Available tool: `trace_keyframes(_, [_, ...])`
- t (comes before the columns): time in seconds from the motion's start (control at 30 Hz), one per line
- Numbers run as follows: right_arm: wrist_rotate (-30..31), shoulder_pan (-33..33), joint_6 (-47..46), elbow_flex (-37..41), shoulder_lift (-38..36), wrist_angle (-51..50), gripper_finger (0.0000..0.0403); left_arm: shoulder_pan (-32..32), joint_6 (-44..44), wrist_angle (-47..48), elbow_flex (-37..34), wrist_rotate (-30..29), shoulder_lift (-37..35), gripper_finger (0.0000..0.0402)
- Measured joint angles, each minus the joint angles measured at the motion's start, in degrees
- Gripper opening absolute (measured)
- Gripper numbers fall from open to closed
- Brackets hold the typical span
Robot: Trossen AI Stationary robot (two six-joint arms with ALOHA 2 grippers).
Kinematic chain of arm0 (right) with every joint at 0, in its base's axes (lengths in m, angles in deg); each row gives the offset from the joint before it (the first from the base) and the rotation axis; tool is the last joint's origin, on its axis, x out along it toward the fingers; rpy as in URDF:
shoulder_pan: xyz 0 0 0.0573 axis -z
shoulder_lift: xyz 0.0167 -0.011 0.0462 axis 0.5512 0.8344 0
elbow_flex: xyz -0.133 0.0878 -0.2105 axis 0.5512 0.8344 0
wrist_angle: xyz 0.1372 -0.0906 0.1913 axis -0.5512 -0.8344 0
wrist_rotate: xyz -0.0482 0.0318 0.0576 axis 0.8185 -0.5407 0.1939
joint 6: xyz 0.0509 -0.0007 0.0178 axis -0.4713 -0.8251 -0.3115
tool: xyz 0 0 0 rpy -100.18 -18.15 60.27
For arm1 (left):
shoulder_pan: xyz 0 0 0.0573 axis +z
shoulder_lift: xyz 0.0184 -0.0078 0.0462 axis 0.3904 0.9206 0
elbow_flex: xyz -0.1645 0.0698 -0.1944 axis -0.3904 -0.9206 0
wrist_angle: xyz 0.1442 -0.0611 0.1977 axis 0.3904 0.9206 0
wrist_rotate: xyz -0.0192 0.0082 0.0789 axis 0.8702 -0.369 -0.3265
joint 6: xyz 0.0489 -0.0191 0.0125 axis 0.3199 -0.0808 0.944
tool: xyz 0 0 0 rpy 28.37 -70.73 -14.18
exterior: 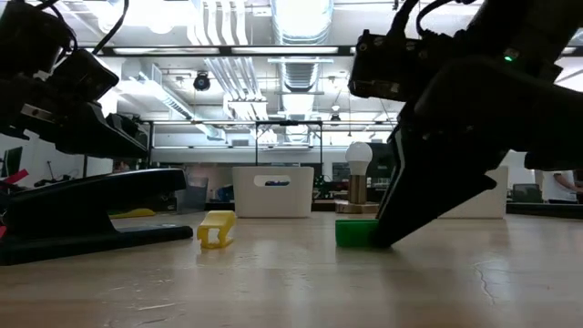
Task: Pick and place Stapler, Stapler remover, tape
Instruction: Put the green stapler into the black bin
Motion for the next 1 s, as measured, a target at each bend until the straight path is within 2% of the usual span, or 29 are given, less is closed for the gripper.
trace_keyframes(0.13, [-0.3,0.5,1.7,0.0,0.0,0.7,0.0069,0.0,-0.9,-2.2,0.0,0.0,0.0,0.0023])
trace_keyframes(0.2, [-0.4,0.7,1.8,0.0,0.0,0.8,0.0068,0.0,-5.9,-3.4,0.0,0.2,0.0,0.0023])
trace_keyframes(0.27, [0.1,0.7,2.3,0.0,0.0,0.9,0.0067,0.0,-14.4,-4.2,0.0,0.4,0.0,0.0023])
trace_keyframes(0.37, [2.1,0.9,3.4,0.0,0.0,1.0,0.0067,0.0,-22.9,-5.4,0.1,0.0,0.0,0.0023])
trace_keyframes(0.5, [8.1,1.0,6.6,0.1,-0.4,1.0,0.0066,0.0,-24.9,-8.9,0.1,-2.5,-0.1,0.0023])
trace_keyframes(0.67, [15.7,0.9,15.3,-1.8,-1.0,1.3,0.0066,0.0,-29.0,-17.1,0.1,-2.5,0.0,0.0023])
trace_keyframes(0.83, [22.6,1.2,28.2,-5.9,-1.0,1.5,0.0066,-0.4,-33.3,-26.8,1.2,-2.3,0.4,0.0023])
trace_keyframes(1.0, [28.2,2.2,40.5,-10.7,-1.1,1.3,0.0066,-0.7,-36.0,-25.1,4.8,-2.8,3.5,0.0027])
